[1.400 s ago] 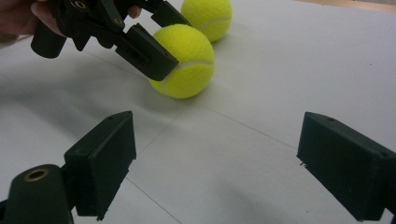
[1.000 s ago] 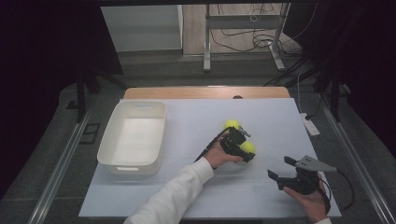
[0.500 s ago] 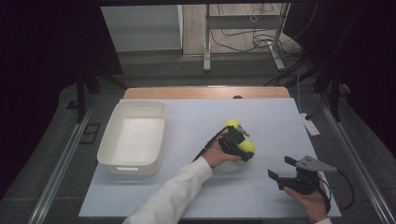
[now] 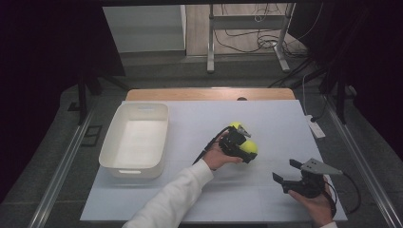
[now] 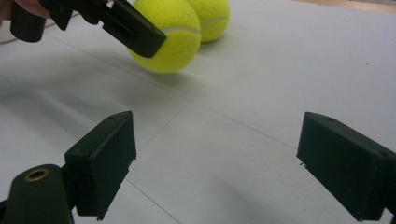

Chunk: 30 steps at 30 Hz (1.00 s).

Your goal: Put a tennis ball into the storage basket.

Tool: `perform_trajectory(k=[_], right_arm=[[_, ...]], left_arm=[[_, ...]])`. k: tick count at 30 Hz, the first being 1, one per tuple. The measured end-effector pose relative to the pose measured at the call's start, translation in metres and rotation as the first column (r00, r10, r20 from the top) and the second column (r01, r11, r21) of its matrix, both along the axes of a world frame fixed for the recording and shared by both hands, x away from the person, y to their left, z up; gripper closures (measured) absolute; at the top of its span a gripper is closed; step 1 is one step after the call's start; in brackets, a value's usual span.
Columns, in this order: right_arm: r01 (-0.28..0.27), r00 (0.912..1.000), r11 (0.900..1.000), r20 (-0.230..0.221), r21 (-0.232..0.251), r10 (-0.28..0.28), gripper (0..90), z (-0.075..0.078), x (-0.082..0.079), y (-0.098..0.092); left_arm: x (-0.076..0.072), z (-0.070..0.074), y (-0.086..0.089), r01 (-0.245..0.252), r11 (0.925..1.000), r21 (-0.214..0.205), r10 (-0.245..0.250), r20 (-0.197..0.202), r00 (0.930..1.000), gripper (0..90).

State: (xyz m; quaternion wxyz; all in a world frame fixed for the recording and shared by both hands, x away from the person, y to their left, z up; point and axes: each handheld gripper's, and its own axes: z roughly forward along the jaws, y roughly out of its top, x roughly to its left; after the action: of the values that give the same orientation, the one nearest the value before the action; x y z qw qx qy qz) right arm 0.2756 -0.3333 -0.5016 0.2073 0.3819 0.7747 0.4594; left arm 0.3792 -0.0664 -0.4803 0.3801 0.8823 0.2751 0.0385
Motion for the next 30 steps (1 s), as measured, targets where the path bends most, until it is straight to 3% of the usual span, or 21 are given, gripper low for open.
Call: perform_trajectory(k=[30], right_arm=[[0.005, 1.0, 1.0, -0.004, -0.001, -0.005, 11.9, -0.001, 0.001, 0.0]], left_arm=[[-0.012, 0.019, 0.019, -0.011, 0.9983, -0.056, 0.014, 0.049, 0.9987, 27.0]])
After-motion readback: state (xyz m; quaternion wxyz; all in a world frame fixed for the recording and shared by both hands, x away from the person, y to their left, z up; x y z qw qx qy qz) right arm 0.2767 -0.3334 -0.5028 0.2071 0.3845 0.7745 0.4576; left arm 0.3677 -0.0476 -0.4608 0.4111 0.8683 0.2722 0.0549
